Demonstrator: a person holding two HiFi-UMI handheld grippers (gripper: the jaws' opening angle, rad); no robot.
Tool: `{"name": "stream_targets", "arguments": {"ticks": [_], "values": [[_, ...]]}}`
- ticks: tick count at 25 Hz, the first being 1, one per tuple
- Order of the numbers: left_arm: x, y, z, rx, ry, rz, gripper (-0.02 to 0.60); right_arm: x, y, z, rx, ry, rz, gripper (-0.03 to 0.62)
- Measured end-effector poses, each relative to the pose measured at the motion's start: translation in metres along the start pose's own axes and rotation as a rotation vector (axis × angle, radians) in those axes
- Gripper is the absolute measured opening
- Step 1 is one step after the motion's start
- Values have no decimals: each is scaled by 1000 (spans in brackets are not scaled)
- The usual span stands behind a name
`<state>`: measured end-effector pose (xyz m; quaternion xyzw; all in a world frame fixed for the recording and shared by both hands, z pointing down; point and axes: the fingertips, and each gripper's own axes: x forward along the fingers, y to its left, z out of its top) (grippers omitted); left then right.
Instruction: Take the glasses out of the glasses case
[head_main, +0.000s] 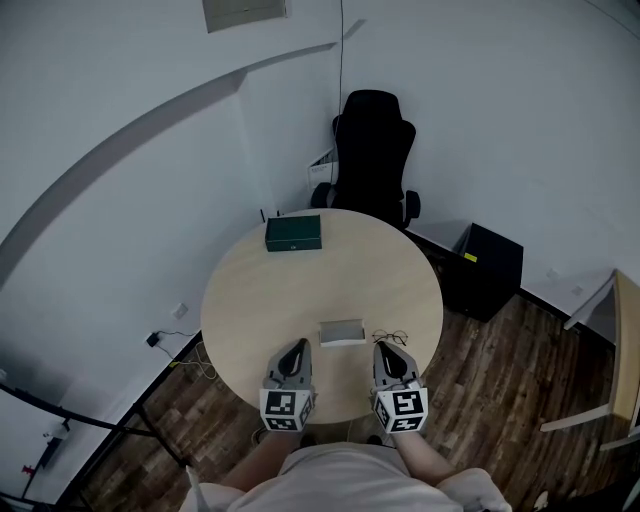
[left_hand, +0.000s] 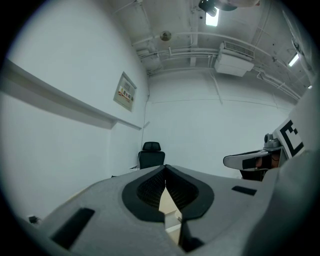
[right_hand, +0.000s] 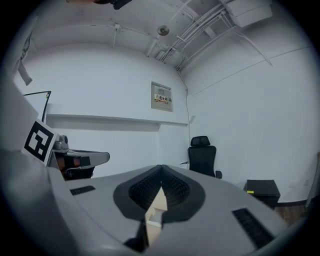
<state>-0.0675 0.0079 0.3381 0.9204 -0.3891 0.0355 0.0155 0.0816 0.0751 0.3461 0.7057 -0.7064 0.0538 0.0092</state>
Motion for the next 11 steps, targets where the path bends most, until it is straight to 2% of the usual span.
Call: {"name": "stream_targets", "arguments": {"ticks": [5, 11], "values": [[-1, -7, 10, 36, -18, -15, 9, -2, 2, 2, -2, -2, 14, 12], [-2, -11, 21, 27, -30, -21, 9, -2, 10, 9, -11, -5, 26, 12]]}}
